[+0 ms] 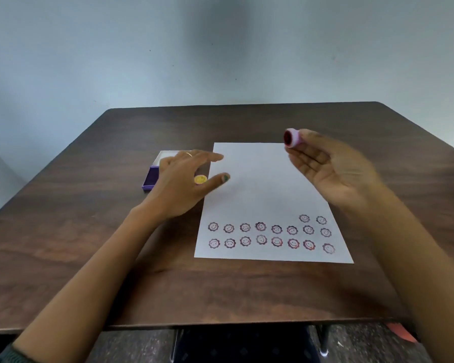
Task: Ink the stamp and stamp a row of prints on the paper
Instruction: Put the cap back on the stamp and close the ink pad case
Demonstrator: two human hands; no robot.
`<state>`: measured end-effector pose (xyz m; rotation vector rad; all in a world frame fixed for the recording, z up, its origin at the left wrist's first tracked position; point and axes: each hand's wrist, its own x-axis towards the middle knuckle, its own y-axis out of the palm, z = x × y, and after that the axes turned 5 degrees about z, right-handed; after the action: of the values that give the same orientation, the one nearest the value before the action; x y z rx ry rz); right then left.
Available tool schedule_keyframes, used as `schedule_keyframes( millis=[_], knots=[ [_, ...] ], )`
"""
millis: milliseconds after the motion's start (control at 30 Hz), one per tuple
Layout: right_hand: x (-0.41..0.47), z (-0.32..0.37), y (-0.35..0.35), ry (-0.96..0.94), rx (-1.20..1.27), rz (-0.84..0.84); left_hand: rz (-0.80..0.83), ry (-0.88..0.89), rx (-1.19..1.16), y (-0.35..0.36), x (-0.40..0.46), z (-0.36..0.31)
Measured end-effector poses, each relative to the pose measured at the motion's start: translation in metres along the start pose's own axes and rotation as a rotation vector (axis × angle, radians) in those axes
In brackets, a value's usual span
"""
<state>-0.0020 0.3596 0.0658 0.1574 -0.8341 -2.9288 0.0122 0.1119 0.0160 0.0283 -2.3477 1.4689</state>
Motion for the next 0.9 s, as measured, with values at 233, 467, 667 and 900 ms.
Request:
schedule_keyframes(
  millis=[233, 467, 667, 900],
  knots=[
    [0.037, -0.019, 0.055, -0.134, -0.284, 0.122, -0.082, -0.149, -0.006, -0.008, 0.001, 0.030],
    [0.048, -0.047, 0.029, -0.151, -0.471, 0.048, -0.004, -0.120, 0.108, 0.000, -0.001, 0.031],
    [0.054, -0.046, 0.023, -0.125, -0.453, 0.037, -0.036, -0.088, 0.254, 0.004, 0.000, 0.028],
    [0.053, -0.047, 0.024, -0.124, -0.462, 0.044, -0.047, -0.084, 0.290, 0.003, 0.000, 0.029]
  ],
)
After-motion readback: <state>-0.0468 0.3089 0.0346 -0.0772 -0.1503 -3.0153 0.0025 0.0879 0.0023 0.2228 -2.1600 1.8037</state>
